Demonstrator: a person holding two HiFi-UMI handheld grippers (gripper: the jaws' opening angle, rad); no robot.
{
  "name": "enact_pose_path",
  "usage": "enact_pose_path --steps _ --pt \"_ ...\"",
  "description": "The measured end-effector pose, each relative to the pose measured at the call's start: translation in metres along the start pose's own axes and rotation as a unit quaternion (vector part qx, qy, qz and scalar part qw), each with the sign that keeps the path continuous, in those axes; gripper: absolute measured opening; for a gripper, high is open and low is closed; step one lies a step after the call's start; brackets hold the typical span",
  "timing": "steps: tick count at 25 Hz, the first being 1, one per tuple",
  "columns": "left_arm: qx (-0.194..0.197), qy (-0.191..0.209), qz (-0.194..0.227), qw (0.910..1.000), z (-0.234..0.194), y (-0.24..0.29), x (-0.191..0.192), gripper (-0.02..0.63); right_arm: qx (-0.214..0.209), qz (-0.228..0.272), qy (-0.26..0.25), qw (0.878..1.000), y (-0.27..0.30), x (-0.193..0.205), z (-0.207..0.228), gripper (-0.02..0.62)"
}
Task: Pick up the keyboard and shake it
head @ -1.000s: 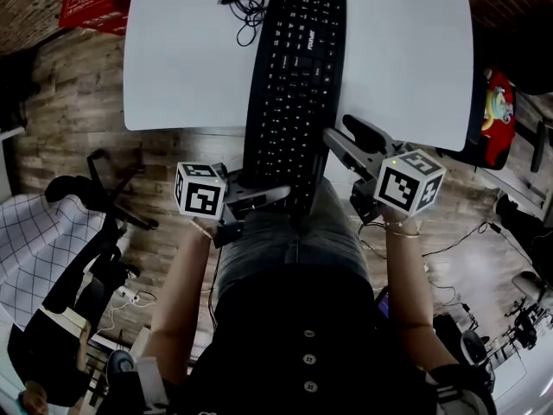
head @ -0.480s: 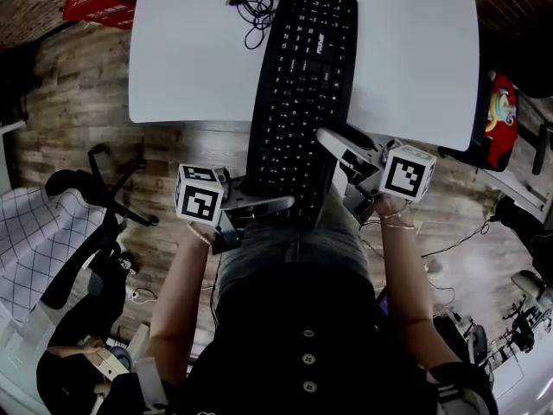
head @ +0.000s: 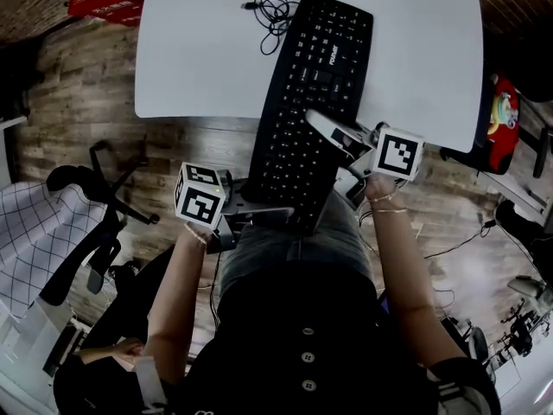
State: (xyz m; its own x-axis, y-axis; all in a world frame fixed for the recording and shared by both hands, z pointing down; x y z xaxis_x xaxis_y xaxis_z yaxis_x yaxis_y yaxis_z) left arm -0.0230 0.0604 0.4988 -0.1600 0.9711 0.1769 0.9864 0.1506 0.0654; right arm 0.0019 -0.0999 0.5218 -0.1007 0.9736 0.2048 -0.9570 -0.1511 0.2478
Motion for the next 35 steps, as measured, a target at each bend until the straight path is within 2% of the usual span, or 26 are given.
enact_pose_path --steps 8,21,26,35 --pt "-0.022 0.026 -0.01 0.9994 -0.003 0.002 0.0 0.15 0.016 0.007 -0.023 1.0 -0.006 -0.003 -0.006 0.138" --pt "-0.046 0.105 -0.002 0.9934 0.018 0.006 -0.046 0.152 0.009 0.039 -0.109 0.993 -0.027 -0.054 -0.052 0.135" --pt "-0.054 0.147 -0.006 0.9876 0.034 0.001 -0.066 0.152 -0.005 0.057 -0.148 0.987 -0.033 -0.075 -0.084 0.133" --pt "-0.067 0.202 -0.003 0.9771 0.063 -0.005 -0.095 0.153 -0.003 0.077 -0.242 0.967 -0.045 -0.102 -0.145 0.13"
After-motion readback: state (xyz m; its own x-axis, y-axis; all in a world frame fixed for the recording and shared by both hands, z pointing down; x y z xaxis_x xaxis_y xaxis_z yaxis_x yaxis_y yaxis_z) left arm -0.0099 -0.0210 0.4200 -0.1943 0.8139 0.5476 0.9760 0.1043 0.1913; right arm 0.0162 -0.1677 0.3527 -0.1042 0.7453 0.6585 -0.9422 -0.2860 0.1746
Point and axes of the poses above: the fingertips, and each gripper's own axes: y forward along the fingers, z to its right, x out of its underside, the point moved 1 cm from there along -y, backward along the fingers, and after that the axes turned 9 degrees about -z, right-handed, at the moved point
